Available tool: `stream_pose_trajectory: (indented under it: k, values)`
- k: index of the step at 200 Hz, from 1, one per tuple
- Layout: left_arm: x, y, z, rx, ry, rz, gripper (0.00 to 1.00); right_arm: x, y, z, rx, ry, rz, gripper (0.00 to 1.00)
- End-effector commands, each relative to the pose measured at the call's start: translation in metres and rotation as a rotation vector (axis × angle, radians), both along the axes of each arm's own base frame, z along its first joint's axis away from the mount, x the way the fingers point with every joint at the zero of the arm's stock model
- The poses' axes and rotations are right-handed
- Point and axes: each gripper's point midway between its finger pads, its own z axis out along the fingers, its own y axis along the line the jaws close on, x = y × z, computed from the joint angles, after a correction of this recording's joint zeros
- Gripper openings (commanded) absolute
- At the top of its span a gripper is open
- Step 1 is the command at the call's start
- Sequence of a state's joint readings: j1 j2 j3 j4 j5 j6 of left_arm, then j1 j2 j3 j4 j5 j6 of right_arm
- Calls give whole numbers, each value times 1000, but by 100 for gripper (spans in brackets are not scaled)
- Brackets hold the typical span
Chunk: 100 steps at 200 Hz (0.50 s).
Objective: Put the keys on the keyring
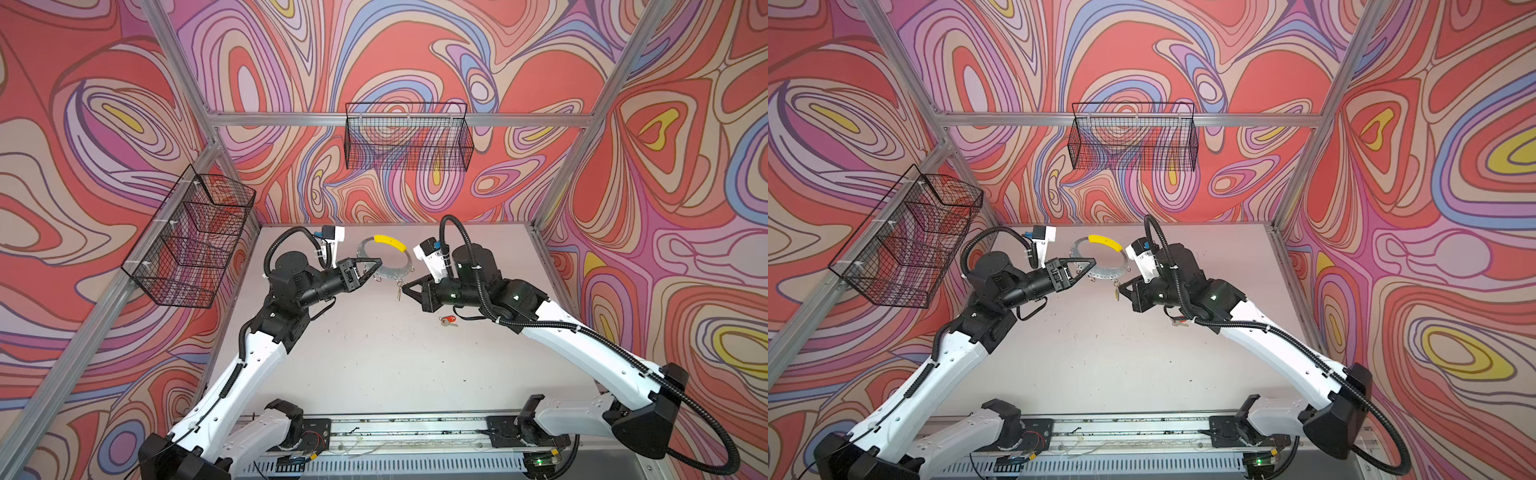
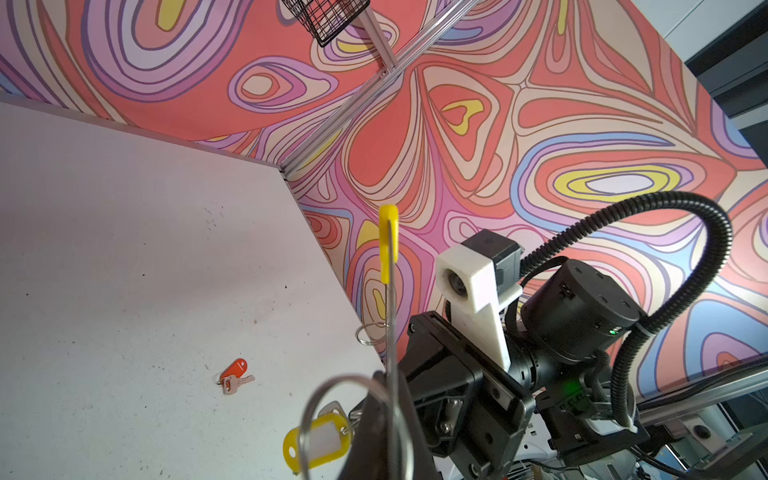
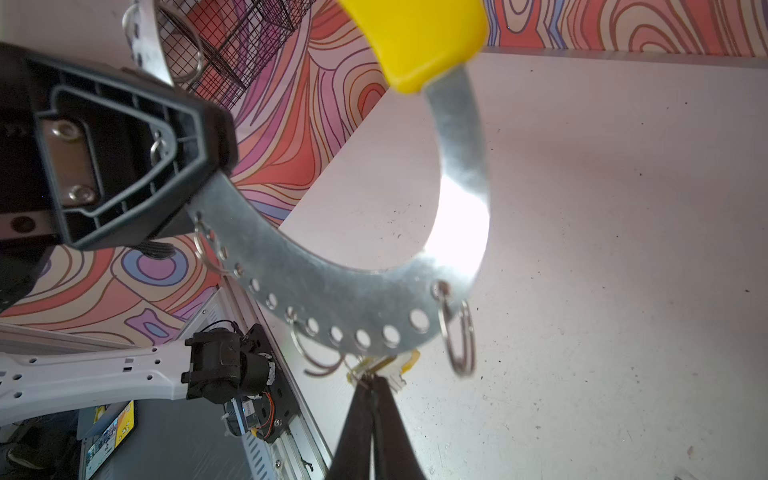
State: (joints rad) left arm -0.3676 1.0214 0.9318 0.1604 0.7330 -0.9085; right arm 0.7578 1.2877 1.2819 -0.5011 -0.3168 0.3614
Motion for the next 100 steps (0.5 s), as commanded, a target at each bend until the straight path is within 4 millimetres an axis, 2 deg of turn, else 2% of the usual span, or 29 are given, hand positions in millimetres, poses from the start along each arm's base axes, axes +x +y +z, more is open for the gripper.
stream_pose_trajectory:
  k: [1,45,100]
  values:
    - [-9,0,28,-32,-94,-18,0,1,0,-2,9,11,3,0]
    - [-8,-1,30,-57,-84,-21,0,-3,6,-7,29,27,33,0]
    - [-7,0,40,-128,-69,-23,0,-6,17,1,138,21,73,0]
